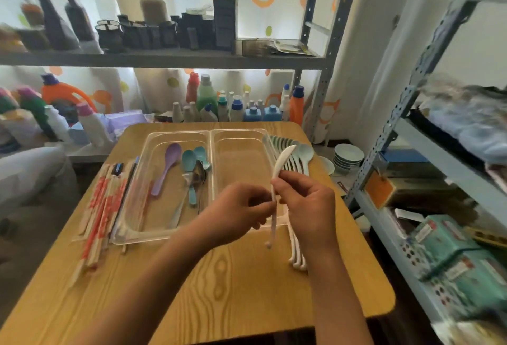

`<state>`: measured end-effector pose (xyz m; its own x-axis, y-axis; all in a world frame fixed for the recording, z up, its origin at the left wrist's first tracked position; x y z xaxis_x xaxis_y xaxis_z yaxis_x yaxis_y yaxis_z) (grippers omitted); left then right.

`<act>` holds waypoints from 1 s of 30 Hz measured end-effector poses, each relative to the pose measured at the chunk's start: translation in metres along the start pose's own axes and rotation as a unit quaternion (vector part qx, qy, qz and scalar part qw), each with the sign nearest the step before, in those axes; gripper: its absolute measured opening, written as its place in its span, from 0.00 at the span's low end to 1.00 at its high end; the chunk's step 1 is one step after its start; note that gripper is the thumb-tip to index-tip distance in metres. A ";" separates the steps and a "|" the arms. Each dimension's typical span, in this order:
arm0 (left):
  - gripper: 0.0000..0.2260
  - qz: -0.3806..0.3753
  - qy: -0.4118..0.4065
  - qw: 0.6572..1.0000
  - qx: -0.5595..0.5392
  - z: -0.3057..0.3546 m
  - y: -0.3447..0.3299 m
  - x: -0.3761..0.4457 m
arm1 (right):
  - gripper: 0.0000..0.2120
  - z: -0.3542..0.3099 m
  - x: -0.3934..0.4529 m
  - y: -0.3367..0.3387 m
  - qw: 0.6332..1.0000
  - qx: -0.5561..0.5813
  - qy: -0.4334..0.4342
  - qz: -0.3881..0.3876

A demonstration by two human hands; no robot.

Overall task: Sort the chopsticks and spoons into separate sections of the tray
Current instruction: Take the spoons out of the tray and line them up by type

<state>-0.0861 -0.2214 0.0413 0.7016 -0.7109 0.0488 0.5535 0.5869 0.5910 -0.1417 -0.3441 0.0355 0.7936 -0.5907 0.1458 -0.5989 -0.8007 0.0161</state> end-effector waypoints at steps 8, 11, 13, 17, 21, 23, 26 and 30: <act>0.06 0.044 0.002 0.999 -0.013 0.011 -0.001 0.008 | 0.07 0.035 0.015 0.082 0.983 -0.108 -0.102 0.105; 0.06 0.054 -0.002 0.998 -0.016 0.011 0.002 0.009 | 0.10 0.058 0.017 0.104 0.966 -0.193 -0.129 0.110; 0.06 0.059 -0.004 0.998 -0.017 0.010 0.003 0.010 | 0.11 0.070 0.016 0.110 0.957 -0.228 -0.143 0.105; 0.05 0.068 -0.008 0.998 0.012 0.006 0.005 0.009 | 0.10 0.083 0.014 0.110 0.941 -0.290 -0.149 0.087; 0.05 0.074 0.000 0.997 0.009 0.000 0.008 0.009 | 0.10 0.084 0.013 0.100 0.932 -0.322 -0.149 0.072; 0.05 0.079 0.007 0.997 0.005 -0.003 0.010 0.009 | 0.10 0.083 0.012 0.093 0.930 -0.334 -0.142 0.054; 0.05 0.082 0.012 0.997 0.003 -0.005 0.014 0.009 | 0.10 0.084 0.013 0.083 0.932 -0.333 -0.141 0.026; 0.05 0.083 0.011 0.996 0.012 -0.006 0.017 0.007 | 0.11 0.087 0.016 0.080 0.934 -0.321 -0.158 0.005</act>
<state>-0.0687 -0.2139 0.0467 0.7930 -0.5954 0.1295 0.4177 0.6859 0.5959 -0.1677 -0.4264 -0.0468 0.7191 -0.6786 -0.1495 -0.4659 -0.6305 0.6208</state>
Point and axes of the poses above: each hand's wrist, its own x-axis towards the middle knuckle, its own y-axis out of the back of the hand, z = x × y, the point moved 5 cm from there along x, towards the middle knuckle, and after that the axes turned 3 degrees about -y, right-handed, at the moved point
